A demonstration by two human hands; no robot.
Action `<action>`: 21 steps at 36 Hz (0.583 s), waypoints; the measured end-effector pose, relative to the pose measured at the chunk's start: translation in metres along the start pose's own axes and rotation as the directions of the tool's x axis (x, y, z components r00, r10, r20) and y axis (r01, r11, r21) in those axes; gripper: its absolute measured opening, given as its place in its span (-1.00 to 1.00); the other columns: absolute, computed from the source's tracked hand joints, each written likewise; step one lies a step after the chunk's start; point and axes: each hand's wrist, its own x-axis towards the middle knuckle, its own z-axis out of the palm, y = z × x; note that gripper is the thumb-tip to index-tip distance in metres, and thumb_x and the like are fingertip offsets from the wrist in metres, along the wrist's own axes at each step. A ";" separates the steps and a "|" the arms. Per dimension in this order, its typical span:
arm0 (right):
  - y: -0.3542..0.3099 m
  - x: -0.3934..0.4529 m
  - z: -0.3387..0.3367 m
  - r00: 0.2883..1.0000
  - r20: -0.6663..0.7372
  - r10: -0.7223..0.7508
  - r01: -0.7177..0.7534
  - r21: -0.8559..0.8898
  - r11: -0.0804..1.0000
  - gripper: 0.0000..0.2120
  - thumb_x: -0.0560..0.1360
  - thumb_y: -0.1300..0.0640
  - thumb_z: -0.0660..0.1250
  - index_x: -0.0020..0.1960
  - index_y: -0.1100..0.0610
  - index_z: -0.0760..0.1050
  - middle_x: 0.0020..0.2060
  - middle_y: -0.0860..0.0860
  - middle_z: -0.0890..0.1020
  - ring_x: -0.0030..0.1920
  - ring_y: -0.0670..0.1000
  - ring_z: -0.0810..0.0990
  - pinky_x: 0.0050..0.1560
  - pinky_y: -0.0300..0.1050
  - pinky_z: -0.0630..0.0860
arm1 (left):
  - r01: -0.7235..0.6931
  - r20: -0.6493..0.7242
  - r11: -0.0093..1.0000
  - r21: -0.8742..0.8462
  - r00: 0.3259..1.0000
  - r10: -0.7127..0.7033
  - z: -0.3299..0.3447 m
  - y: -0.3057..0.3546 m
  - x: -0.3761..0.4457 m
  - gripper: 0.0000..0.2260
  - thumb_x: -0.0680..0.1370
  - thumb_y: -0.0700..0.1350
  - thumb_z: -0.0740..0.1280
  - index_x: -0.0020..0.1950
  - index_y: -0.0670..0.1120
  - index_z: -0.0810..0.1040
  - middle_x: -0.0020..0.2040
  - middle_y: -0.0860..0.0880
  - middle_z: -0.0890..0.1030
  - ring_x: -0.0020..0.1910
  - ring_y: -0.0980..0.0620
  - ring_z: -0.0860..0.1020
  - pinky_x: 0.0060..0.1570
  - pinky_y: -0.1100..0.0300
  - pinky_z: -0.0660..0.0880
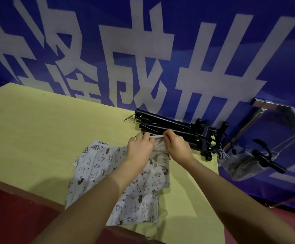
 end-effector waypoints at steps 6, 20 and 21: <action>0.009 0.014 -0.001 0.999 0.045 -0.006 0.010 -0.097 0.995 -0.80 0.64 0.04 0.07 0.09 0.08 0.44 -0.04 0.00 0.61 -0.06 0.08 0.58 -0.23 -0.06 0.39 | 0.045 0.129 0.999 -0.018 0.991 -0.042 0.011 0.002 0.006 -0.39 0.45 -0.32 0.35 0.44 -0.14 0.18 0.42 -0.12 0.21 0.31 -0.16 0.33 -0.04 0.05 0.44; 0.089 0.019 0.041 0.892 0.295 0.343 -0.315 -0.139 0.939 -0.80 0.56 0.09 0.23 -0.02 0.21 0.52 -0.06 0.13 0.61 -0.06 0.17 0.57 -0.16 -0.07 0.45 | 0.167 0.126 0.953 -0.254 0.982 -0.139 0.047 0.017 0.035 -0.52 0.53 -0.31 0.22 0.43 -0.13 0.24 0.35 -0.10 0.29 0.13 -0.10 0.48 -0.12 0.09 0.45; 0.091 0.021 0.045 0.885 0.303 0.354 -0.324 -0.143 0.935 -0.78 0.55 0.06 0.24 -0.04 0.21 0.52 -0.06 0.13 0.60 -0.07 0.17 0.57 -0.16 -0.08 0.44 | 0.171 0.114 0.949 -0.266 0.983 -0.145 0.050 0.018 0.038 -0.53 0.53 -0.32 0.21 0.43 -0.13 0.24 0.35 -0.09 0.29 0.12 -0.10 0.49 -0.16 0.10 0.44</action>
